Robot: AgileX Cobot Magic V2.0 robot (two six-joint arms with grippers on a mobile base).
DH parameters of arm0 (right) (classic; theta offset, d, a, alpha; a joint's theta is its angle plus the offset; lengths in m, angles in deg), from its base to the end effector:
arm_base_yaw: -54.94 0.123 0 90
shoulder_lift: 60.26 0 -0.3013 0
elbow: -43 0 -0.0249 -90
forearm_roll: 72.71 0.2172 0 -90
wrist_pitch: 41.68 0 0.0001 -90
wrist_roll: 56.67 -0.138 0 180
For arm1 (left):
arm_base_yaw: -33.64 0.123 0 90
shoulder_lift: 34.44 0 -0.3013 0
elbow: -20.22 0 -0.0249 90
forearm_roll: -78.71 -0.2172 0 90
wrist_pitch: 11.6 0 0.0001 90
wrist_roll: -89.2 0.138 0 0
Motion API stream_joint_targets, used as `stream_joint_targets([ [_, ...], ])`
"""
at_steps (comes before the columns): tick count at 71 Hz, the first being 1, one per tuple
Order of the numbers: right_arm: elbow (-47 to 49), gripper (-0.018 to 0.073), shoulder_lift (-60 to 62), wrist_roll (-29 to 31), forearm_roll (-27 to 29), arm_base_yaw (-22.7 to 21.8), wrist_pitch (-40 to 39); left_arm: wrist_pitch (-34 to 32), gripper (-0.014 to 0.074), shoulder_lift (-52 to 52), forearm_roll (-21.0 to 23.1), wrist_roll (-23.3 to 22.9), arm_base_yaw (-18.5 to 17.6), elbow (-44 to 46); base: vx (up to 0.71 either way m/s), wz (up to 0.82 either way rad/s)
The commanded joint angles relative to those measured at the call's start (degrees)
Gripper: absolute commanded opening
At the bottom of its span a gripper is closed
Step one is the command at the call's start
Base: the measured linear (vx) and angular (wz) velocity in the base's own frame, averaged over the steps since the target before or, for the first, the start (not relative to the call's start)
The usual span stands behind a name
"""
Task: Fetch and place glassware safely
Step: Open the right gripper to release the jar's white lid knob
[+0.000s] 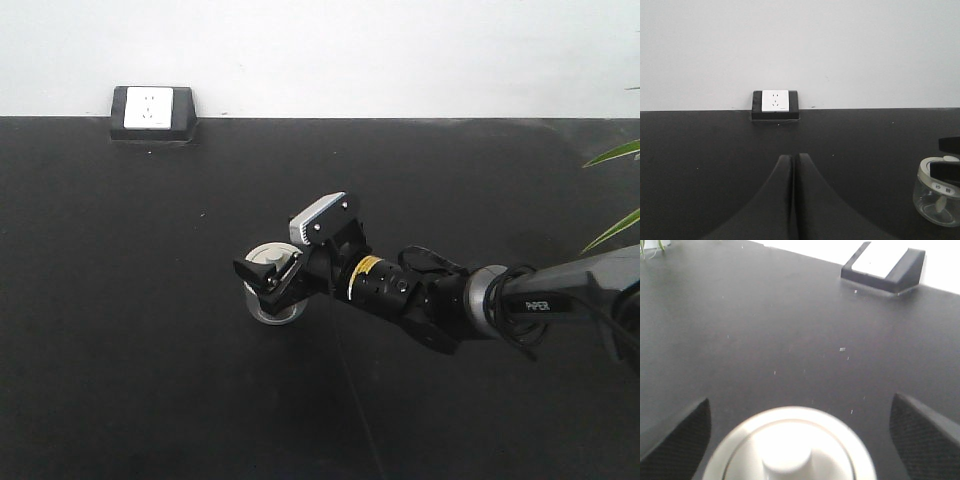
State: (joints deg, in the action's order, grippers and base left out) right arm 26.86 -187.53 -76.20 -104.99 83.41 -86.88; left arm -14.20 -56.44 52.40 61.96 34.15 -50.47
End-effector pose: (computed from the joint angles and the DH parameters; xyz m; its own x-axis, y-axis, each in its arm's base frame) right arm 0.3763 0.2635 0.1744 -0.1375 -0.1565 -0.9780 -0.7788 0.6272 0.0091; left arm 0.0768 -0.0020 0.2496 -0.0065 -0.0167 -0.9998 0.0111 0.9998 -0.0168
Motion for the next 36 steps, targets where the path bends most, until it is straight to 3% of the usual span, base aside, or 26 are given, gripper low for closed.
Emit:
stream_joint_targets([
  [1, 1.37, 0.0711, 4.77, 0.36, 0.76, -0.28, -2.96, -4.02, -0.0007, -0.55, 0.52, -0.41, -0.29, 1.77, 0.00, 0.00],
  [23, -2.58, 0.0602, 11.98, -2.04, 0.82, -0.28, -0.29, -4.02, -0.0007, -0.55, 0.52, -0.41, -0.29, 1.77, 0.00, 0.00],
  [36, -9.84, 0.0430, 19.91, -1.77, 1.90, -0.28, -0.35, -4.02, -0.0007, -0.55, 0.52, -0.41, -0.29, 1.77, 0.00, 0.00],
])
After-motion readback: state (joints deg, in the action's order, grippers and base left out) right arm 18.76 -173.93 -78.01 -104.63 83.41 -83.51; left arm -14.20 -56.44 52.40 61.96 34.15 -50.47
